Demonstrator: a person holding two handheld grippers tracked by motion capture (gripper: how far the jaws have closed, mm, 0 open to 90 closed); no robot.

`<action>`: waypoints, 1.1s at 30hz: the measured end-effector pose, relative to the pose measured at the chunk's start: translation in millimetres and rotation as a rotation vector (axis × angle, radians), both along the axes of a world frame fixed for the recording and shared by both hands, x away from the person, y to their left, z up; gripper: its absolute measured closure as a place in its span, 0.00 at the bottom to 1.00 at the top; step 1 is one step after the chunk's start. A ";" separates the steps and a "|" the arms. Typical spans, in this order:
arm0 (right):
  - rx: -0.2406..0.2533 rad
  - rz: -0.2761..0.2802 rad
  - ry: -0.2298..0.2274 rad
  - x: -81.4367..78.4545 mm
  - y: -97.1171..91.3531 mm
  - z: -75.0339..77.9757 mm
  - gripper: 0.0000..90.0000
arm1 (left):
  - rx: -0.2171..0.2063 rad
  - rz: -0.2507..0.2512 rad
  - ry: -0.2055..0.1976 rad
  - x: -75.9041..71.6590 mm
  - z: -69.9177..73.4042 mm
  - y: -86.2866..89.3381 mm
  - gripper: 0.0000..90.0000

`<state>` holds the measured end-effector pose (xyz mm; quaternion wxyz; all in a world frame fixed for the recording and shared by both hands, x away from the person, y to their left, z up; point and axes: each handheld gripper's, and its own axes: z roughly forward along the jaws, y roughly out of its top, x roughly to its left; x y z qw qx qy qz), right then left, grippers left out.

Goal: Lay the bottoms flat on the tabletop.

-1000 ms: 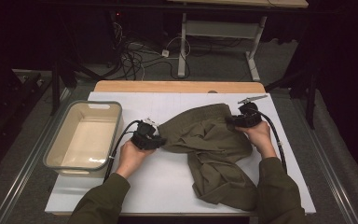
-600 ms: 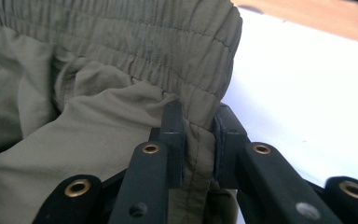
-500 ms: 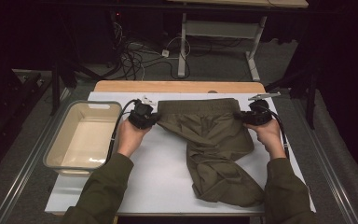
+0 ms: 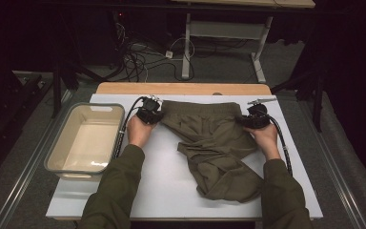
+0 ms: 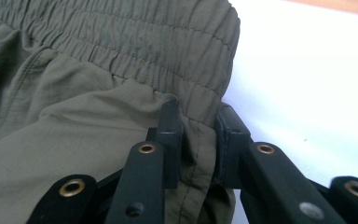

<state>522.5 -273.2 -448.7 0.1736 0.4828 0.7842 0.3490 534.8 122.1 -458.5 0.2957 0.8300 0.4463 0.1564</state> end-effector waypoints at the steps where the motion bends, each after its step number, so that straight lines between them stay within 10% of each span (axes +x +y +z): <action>1: 0.003 -0.004 0.012 1.0 0.2 -2.2 0.83 | 0.002 0.002 0.010 0.3 -2.3 -0.9 0.90; 12: 0.081 0.015 0.020 -19.4 -19.5 17.9 0.45 | -0.097 -0.030 0.005 -20.9 18.6 1.2 0.46; 21: 0.115 0.053 -0.069 -69.0 -28.9 34.3 0.39 | -0.157 -0.123 -0.024 -61.9 41.3 0.6 0.40; 33: 0.077 0.088 -0.039 -135.7 -38.3 23.3 0.37 | -0.209 -0.238 -0.041 -114.1 46.9 4.6 0.41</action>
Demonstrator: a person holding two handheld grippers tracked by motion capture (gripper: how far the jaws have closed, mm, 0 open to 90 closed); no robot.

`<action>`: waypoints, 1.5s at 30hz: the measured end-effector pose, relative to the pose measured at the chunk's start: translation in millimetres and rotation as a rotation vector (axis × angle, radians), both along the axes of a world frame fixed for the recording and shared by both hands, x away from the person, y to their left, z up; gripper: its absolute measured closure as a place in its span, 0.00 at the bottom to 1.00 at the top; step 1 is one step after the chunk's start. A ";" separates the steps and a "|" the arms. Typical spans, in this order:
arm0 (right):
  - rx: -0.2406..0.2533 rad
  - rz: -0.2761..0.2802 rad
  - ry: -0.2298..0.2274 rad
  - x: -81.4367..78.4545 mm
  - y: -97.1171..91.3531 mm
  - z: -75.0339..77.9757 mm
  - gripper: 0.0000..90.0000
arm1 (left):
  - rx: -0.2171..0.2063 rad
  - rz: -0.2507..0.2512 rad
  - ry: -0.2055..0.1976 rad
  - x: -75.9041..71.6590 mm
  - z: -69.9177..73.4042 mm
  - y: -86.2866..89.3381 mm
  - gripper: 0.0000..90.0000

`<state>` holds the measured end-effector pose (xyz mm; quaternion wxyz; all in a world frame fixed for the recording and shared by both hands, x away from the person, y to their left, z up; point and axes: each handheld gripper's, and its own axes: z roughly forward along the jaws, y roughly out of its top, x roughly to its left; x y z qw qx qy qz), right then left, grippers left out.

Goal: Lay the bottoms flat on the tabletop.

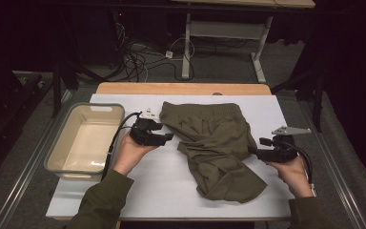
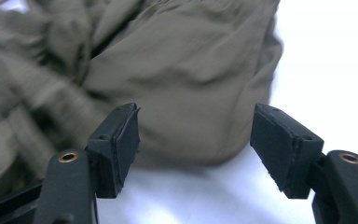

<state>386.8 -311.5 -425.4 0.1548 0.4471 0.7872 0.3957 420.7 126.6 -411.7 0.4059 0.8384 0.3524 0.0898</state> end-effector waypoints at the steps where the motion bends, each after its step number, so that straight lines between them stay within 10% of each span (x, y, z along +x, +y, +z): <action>1: 0.005 0.005 -0.001 -5.6 -1.2 -0.3 0.37 | -0.001 -0.011 -0.001 -2.5 -0.4 -0.4 0.41; 13: 0.021 0.029 -0.014 -55.8 -6.3 -15.9 0.37 | -0.011 -0.132 -0.016 -13.1 2.0 -24.9 0.55; 35: 0.014 0.021 -0.013 -52.0 -7.8 -21.1 0.37 | 0.038 -0.293 -0.017 -0.5 -2.1 -88.5 0.71; 45: 0.008 0.024 -0.017 -51.8 -7.9 -21.9 0.37 | 0.028 -0.312 -0.003 -3.0 0.2 -85.5 0.96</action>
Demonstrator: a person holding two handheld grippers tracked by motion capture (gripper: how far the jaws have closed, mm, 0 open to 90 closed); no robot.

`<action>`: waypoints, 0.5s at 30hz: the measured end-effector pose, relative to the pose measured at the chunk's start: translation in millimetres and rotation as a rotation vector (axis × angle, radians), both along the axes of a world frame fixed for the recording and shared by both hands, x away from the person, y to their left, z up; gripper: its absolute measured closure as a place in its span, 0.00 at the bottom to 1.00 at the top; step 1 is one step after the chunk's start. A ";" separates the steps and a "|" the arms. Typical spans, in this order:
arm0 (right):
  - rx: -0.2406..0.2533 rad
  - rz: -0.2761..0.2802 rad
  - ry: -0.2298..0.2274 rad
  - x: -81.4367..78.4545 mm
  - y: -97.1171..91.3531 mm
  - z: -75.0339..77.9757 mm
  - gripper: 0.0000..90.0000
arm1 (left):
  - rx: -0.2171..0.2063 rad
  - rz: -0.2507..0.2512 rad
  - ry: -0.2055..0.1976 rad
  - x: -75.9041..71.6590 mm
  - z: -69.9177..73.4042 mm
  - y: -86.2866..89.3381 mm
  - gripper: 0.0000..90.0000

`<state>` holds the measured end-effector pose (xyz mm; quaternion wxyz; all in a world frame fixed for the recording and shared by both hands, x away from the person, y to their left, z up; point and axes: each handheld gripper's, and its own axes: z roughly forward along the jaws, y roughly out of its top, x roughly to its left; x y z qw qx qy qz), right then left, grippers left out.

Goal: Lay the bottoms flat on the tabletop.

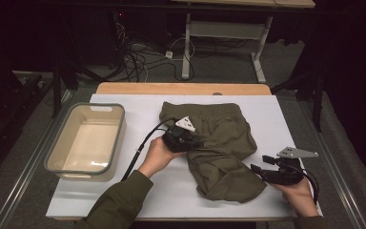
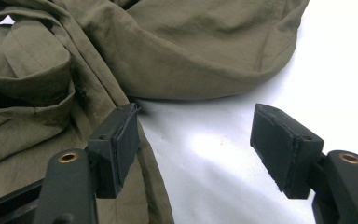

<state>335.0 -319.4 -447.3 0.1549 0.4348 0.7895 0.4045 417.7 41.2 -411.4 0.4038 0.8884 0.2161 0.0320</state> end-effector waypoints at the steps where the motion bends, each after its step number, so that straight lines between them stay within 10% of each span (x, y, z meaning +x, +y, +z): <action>1: 0.000 -0.001 -0.001 -0.3 -0.1 0.3 0.37 | -0.009 0.000 -0.002 -1.2 2.4 2.2 0.96; 15: 0.061 0.088 -0.052 4.4 16.9 32.6 0.49 | -0.069 0.016 0.018 -8.7 13.0 29.6 0.96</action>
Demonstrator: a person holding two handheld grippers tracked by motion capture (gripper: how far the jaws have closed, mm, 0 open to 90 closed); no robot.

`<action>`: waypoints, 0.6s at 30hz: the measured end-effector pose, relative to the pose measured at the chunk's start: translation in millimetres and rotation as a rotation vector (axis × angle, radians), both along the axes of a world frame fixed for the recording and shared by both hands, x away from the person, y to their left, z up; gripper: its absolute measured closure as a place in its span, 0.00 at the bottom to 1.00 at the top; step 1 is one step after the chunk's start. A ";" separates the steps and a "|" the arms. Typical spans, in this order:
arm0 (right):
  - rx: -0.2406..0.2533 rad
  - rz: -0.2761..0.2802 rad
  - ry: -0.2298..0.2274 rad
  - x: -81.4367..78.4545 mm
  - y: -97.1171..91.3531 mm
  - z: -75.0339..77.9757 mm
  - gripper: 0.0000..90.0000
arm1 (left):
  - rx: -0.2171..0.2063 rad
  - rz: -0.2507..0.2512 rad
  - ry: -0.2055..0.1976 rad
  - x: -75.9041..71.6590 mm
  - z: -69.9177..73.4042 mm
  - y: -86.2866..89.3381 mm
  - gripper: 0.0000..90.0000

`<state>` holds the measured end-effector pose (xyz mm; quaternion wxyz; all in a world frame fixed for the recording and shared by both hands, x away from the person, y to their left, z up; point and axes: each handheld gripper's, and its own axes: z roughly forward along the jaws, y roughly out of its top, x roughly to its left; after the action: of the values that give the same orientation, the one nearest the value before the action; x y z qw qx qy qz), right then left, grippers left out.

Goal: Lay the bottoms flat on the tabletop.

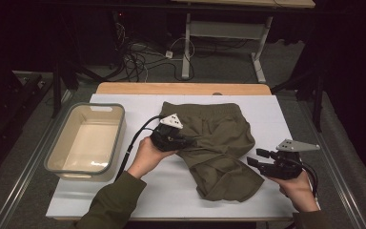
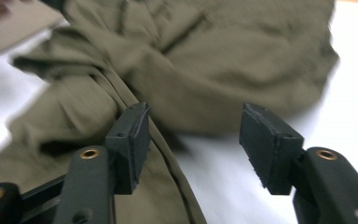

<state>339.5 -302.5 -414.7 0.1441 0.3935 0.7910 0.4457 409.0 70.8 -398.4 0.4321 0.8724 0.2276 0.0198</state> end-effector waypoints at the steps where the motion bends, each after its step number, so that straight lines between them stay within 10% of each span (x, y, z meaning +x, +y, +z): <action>1: 0.004 0.014 -0.005 2.0 4.2 3.9 0.49 | 0.000 0.002 0.002 0.1 -0.8 0.2 0.96; 18: 0.000 0.213 0.004 53.1 83.2 22.0 0.56 | -0.002 0.007 0.022 1.8 -8.5 -2.2 0.96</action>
<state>392.6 -219.4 -392.7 0.0944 0.3081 0.8285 0.4579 410.8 68.6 -406.9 0.4304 0.8713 0.2356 0.0115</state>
